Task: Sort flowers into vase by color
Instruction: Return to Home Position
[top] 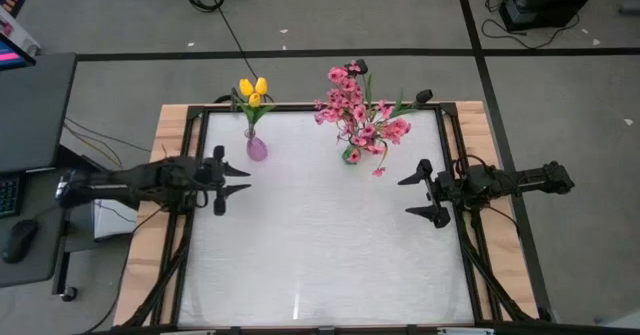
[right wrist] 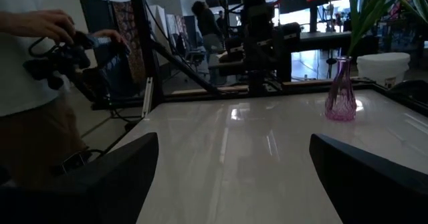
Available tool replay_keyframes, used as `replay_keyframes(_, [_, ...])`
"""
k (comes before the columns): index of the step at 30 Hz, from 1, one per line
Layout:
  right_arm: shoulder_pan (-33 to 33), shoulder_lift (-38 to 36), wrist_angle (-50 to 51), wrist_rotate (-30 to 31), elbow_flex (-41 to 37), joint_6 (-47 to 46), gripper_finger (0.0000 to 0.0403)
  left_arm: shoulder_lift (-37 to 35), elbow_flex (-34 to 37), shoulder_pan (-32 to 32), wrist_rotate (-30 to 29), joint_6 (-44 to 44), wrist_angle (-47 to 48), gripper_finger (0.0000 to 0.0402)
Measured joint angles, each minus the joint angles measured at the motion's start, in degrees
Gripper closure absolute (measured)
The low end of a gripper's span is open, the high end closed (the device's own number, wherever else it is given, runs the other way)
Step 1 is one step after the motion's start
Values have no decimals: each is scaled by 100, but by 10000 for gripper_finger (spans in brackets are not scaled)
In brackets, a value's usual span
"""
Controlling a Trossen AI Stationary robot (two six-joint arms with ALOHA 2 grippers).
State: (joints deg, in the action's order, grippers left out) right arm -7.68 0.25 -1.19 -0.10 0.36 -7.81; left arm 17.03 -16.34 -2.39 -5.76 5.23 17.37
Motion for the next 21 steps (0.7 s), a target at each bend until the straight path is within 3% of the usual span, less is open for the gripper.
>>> replay_keyframes(6, [0,0,0,0,0,0,7,-852,0,0,0,0,550,255])
replay_keyframes(16, [0,0,0,0,0,0,7,-1710,2,0,0,-1,-11,255])
replay_keyframes(21, [0,0,-6,26,0,1,7,-1692,19,83,0,0,-425,255])
